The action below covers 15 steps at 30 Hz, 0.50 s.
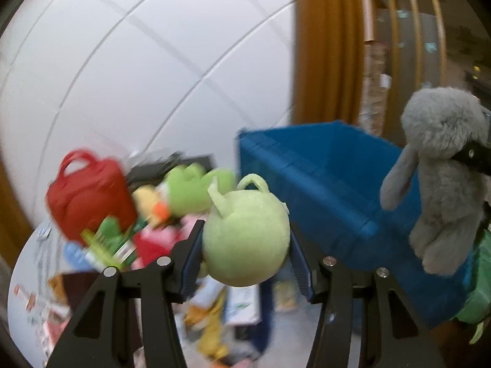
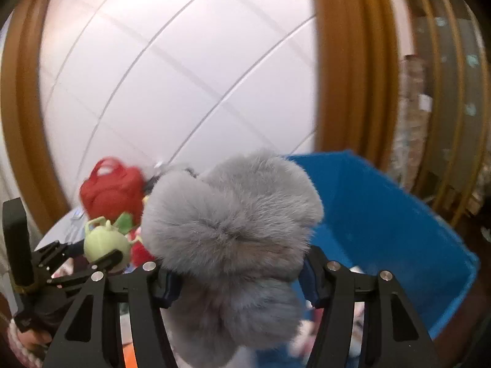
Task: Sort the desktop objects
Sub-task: 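Carry both plush toys over the crate and open both tools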
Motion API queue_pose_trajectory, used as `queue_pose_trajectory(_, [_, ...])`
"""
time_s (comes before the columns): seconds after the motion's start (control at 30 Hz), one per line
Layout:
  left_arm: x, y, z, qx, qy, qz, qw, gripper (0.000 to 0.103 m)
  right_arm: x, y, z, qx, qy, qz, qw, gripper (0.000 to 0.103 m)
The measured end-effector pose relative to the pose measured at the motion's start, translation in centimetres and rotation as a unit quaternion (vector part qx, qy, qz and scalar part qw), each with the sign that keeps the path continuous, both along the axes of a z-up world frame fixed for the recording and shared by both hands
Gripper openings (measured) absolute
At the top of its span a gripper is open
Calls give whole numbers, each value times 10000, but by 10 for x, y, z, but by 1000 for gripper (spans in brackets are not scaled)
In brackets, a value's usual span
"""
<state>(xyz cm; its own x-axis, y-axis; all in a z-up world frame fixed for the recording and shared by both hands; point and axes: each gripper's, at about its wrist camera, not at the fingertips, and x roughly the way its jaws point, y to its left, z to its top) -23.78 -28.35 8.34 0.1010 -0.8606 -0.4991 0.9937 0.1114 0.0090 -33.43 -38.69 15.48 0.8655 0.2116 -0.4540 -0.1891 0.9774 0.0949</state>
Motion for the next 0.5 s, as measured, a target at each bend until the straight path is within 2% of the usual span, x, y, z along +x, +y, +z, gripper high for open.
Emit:
queue_pose_trajectory(0.1, [-49, -26, 18, -115, -119, -355, 9992, 51, 0, -40, 8, 12, -108, -308, 9995, 60])
queue_pose_trajectory(0.23, [-113, -56, 29, -167, -157, -770, 9968, 51, 4, -91, 5, -122, -49, -635, 9979, 61])
queue_pose_trajectory(0.33, [-157, -76, 26, -98, -288, -987, 9947, 51, 13, -126, -9, -247, 107, -823, 9962, 61])
queue_pose_trajectory(0.5, [-208, -105, 6, 307, -484, -1181, 9913, 52, 33, -172, -36, -584, 452, -998, 9923, 61])
